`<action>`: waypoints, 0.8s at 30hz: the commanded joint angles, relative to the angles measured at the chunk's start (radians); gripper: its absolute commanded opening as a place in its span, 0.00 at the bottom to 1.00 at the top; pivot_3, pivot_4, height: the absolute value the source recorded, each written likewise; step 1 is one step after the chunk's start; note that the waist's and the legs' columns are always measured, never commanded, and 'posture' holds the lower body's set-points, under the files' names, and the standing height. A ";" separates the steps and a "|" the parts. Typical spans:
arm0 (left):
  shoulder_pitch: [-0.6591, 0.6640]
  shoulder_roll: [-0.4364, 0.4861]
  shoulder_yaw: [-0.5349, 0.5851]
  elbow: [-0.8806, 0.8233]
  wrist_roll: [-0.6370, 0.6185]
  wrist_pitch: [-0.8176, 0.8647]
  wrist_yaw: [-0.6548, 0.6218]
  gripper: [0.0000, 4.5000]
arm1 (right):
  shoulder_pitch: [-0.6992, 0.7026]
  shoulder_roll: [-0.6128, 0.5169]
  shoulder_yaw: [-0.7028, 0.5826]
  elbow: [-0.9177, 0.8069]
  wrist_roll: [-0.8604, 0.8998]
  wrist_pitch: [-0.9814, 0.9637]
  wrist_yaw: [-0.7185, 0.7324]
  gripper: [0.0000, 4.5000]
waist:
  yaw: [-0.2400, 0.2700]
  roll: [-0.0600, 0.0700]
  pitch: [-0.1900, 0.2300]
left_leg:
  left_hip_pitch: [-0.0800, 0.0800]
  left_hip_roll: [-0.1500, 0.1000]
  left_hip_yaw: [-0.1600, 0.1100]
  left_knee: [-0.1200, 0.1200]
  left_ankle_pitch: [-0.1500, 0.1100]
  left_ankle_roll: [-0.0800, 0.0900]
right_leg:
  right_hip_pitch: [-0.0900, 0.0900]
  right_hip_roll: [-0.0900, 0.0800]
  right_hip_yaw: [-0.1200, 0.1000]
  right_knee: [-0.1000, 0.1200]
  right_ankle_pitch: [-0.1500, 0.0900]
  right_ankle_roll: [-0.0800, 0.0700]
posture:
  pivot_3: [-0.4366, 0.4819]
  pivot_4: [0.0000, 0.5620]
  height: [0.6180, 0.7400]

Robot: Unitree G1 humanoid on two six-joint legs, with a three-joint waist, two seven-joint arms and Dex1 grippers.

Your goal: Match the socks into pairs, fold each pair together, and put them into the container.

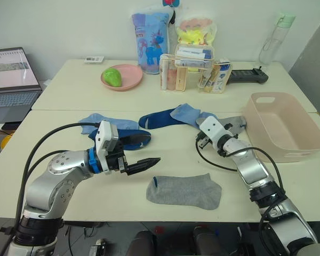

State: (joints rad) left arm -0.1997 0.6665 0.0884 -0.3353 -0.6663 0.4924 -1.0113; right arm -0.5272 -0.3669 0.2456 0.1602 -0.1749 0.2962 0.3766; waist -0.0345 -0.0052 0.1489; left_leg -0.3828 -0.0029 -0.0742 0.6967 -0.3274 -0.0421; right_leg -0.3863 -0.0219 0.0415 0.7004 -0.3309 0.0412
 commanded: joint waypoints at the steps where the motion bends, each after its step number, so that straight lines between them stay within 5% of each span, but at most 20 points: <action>1: -0.003 0.014 0.027 0.009 0.019 -0.024 0.010 1.00 | 0.011 -0.002 -0.054 -0.115 0.056 0.041 0.047 0.00 | 0.000 0.000 0.000 | 0.000 0.000 0.000 0.000 0.000 0.000 | 0.000 0.000 0.000 0.000 0.000 0.000 | 0.48 0.27 0.69; 11: 0.016 0.028 0.026 0.065 0.082 -0.084 -0.013 1.00 | 0.135 -0.020 -0.050 -0.632 0.284 0.495 0.204 0.00 | 0.002 0.000 0.000 | -0.001 0.000 -0.002 0.000 -0.002 0.003 | 0.000 0.000 0.000 0.000 0.000 0.000 | 0.48 0.27 0.69; 19: 0.016 0.048 0.045 0.149 0.106 -0.119 -0.060 1.00 | -0.002 0.169 -0.027 -0.668 0.361 0.628 0.118 0.00 | -0.004 0.000 0.000 | 0.000 0.000 -0.002 0.000 -0.001 0.003 | -0.002 0.000 -0.001 0.002 0.000 0.000 | 0.48 0.27 0.69; 24: -0.004 0.061 0.062 0.193 0.107 -0.135 -0.067 1.00 | -0.132 0.300 -0.136 -0.662 0.455 0.727 0.057 0.00 | -0.004 0.001 0.000 | 0.000 0.000 -0.003 0.000 -0.001 0.001 | -0.003 0.000 -0.001 0.002 0.000 0.000 | 0.48 0.27 0.69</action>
State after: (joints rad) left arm -0.1866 0.7143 0.1191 -0.1404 -0.5597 0.3798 -1.0693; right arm -0.6322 -0.0847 0.1683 -0.4662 0.2404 0.9927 0.4577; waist -0.0390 -0.0047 0.1492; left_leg -0.3833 -0.0033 -0.0772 0.6965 -0.3282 -0.0408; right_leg -0.3887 -0.0225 0.0406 0.7025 -0.3309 0.0412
